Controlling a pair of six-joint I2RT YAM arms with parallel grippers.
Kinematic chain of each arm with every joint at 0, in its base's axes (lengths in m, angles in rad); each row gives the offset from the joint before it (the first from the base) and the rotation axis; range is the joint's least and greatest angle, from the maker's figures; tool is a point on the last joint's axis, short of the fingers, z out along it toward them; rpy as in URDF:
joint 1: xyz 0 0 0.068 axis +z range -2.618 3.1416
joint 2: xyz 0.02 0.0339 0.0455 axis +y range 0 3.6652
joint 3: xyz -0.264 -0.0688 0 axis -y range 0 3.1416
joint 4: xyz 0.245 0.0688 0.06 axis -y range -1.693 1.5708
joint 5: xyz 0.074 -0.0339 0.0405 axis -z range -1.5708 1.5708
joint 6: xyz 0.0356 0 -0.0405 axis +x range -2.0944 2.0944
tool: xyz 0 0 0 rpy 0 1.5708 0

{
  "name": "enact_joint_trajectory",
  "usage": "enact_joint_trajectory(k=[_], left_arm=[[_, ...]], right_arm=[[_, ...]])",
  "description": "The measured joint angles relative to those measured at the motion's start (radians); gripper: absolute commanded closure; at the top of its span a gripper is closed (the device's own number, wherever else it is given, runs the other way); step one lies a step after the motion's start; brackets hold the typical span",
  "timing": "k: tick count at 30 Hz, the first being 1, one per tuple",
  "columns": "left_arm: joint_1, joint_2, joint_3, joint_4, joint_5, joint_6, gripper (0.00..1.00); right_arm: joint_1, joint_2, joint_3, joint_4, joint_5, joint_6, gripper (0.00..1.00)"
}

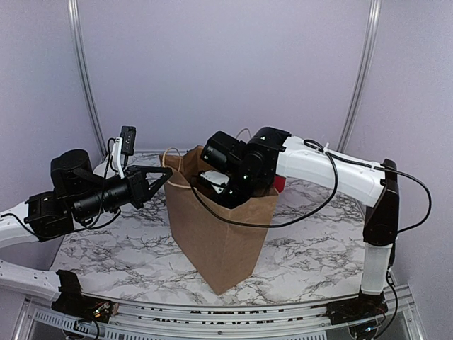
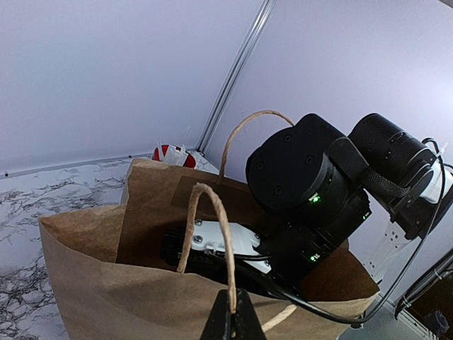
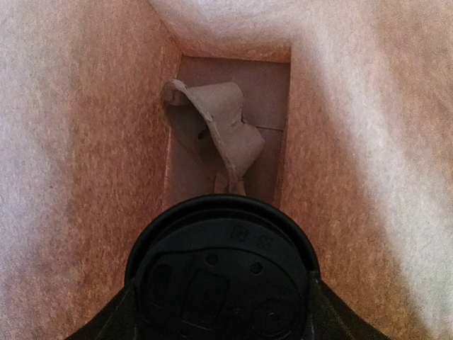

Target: Pack the takeout coffee

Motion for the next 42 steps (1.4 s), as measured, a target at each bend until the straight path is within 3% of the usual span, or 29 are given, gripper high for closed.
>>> enact_joint_trajectory(k=[16, 28, 42], left_arm=[[0.0, 0.0, 0.0, 0.0, 0.0, 0.004, 1.0], [0.0, -0.003, 0.0, 0.0, -0.006, 0.009, 1.0], [0.0, -0.004, 0.0, -0.001, -0.047, 0.016, 1.0]], right_arm=[[0.0, 0.0, 0.005, 0.0, 0.0, 0.001, 0.31], [0.007, 0.003, 0.065, -0.045, 0.001, 0.005, 0.1], [0.013, 0.008, 0.192, -0.119, 0.025, 0.004, 0.05]])
